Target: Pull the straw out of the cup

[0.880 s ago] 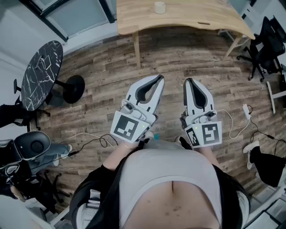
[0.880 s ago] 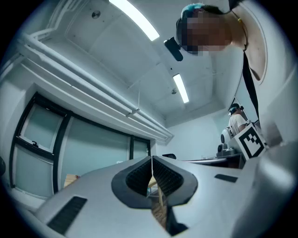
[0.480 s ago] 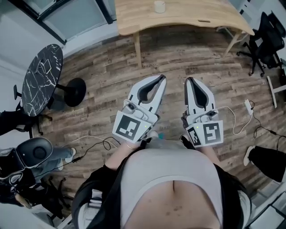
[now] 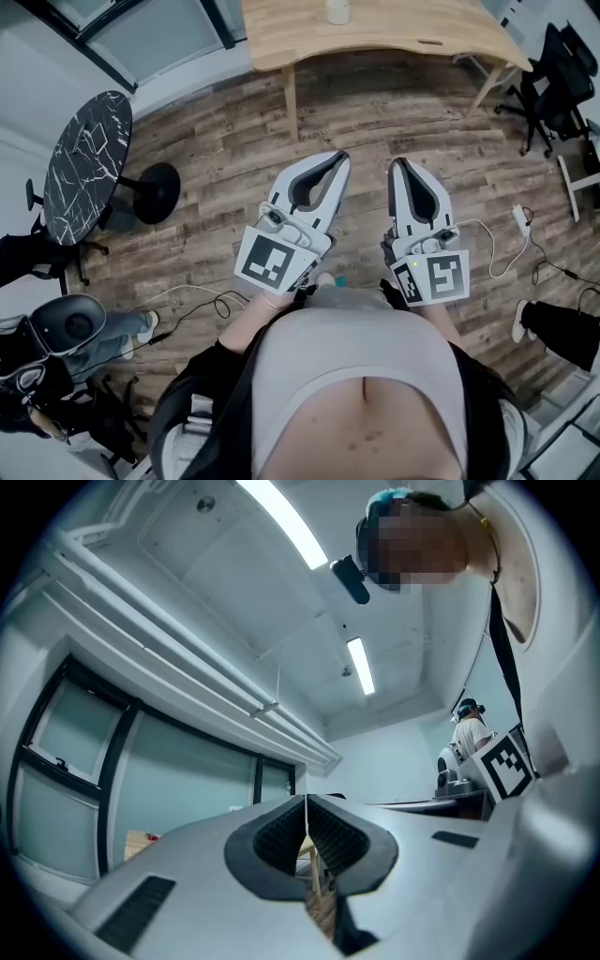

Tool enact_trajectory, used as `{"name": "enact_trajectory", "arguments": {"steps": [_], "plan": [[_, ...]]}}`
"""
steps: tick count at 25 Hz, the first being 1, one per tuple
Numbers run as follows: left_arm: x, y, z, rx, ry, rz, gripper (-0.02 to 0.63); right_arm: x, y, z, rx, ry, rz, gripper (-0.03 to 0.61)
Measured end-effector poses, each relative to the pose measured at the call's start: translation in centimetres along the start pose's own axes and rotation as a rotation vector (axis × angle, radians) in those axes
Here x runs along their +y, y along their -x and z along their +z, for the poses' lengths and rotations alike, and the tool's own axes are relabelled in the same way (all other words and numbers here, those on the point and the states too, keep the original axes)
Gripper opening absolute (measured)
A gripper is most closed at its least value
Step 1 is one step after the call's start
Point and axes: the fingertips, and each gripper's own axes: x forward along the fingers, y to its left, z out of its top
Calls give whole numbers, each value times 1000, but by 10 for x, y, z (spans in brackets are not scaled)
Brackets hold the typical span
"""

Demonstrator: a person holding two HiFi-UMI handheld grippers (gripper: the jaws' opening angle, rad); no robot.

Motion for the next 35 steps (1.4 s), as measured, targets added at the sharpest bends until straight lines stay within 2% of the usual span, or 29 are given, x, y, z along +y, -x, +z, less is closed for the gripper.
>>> {"name": "enact_trajectory", "arguments": {"steps": [6, 17, 21, 28, 35], "plan": [[2, 4, 1, 2, 10, -9, 11, 1, -1, 1, -14, -35, -8, 35], [0, -1, -21, 28, 98, -27, 11, -9, 6, -11, 30, -51, -43, 35], [7, -8, -22, 6, 83, -13, 11, -15, -1, -13, 28, -49, -32, 35], [39, -22, -29, 24, 46, 52, 11, -27, -39, -25, 6, -67, 21, 35], [86, -74, -42, 22, 18, 89, 11, -66, -102, -35, -6, -76, 67, 35]]}}
